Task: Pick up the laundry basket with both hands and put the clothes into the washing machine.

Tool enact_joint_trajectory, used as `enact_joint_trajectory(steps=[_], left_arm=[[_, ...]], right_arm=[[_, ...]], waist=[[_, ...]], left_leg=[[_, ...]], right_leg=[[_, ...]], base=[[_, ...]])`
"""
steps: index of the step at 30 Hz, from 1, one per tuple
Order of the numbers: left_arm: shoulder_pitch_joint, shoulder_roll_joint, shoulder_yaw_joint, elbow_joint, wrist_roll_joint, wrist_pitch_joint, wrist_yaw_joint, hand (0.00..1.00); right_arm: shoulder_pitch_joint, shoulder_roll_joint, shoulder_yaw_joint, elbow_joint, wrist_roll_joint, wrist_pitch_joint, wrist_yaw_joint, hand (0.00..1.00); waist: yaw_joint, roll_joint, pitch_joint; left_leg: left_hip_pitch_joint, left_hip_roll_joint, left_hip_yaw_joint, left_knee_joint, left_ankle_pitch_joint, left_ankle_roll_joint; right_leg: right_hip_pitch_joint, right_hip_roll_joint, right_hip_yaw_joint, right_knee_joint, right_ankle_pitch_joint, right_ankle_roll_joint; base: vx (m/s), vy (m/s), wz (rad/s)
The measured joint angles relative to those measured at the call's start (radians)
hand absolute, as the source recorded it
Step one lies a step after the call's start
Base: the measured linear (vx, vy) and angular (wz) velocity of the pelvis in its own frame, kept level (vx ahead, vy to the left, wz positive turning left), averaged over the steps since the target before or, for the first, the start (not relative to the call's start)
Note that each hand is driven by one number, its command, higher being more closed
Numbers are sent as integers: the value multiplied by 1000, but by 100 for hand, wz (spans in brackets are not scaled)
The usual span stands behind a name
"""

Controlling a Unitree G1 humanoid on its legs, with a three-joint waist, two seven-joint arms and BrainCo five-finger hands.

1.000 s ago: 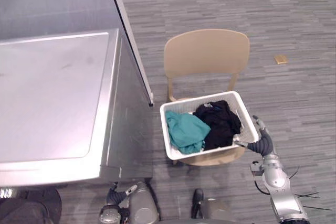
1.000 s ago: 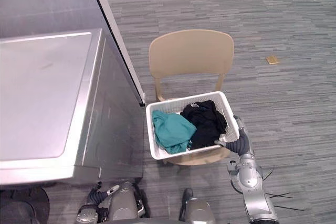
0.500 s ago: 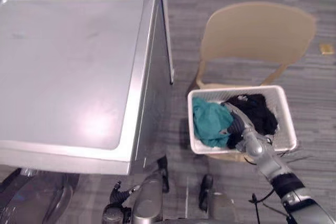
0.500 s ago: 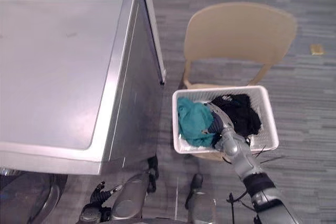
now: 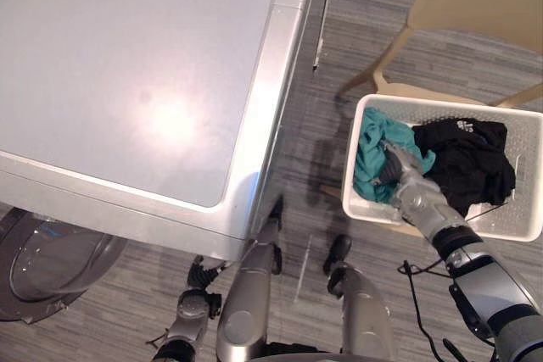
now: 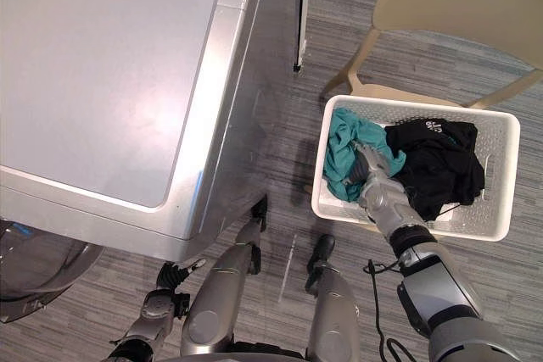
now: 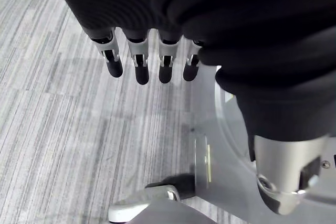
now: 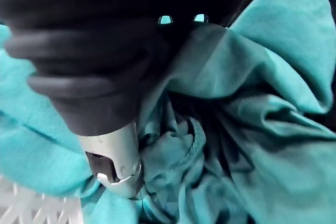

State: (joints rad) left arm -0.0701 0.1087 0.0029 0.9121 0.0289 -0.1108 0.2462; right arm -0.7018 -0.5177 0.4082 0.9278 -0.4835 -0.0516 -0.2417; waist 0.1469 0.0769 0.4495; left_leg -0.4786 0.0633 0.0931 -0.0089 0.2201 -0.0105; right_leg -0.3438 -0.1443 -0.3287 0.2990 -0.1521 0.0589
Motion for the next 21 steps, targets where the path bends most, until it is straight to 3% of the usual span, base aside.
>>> enact_joint_trajectory(steps=[6, 11, 14, 17, 19, 21], left_arm=[[0, -2, 1, -2, -1, -3, 0, 0], [1, -3, 4, -38, 0, 1, -4, 0], [10, -4, 10, -61, 0, 19, -5, 0], [12, -7, 10, -65, 0, 22, -6, 0], [21, -8, 23, -64, 1, 30, -9, 0], [53, -12, 73, -62, 1, 44, -17, 0]], right_arm=[[-8, 21, -29, -17, 114, 1, 9, 100], [97, 25, -123, -209, 157, 4, 29, 100], [189, 46, -235, -408, 184, 5, 27, 100], [283, 108, -358, -606, 237, 1, 21, 100], [329, 170, -395, -711, 277, -13, 14, 100], [415, 272, -415, -830, 328, -25, 7, 100]], waist=[[5, -1, 1], [-8, -7, 26], [-26, -13, 33], [-33, -19, 28], [-56, -30, 11], [-75, -61, -33]], left_leg=[[20, 4, -12, -36, 25, -1], [100, 2, -10, -64, 26, -1], [157, 1, -4, -83, 25, -1], [206, -2, -4, -85, 18, -10], [216, -3, -3, -85, 16, -13], [240, -1, 9, -86, 10, -19]], right_leg=[[-4, 1, 3, 19, -11, -6], [62, 1, 8, 14, -29, -6], [107, 1, 19, 9, -29, -5], [164, 2, 31, -23, -29, -4], [183, 5, 31, -45, -29, -2], [211, 7, 39, -68, -23, 7]], base=[[59, -47, 2], [102, -66, 2], [67, -38, -2], [50, -28, -5], [7, -13, -4], [40, -35, -10]])
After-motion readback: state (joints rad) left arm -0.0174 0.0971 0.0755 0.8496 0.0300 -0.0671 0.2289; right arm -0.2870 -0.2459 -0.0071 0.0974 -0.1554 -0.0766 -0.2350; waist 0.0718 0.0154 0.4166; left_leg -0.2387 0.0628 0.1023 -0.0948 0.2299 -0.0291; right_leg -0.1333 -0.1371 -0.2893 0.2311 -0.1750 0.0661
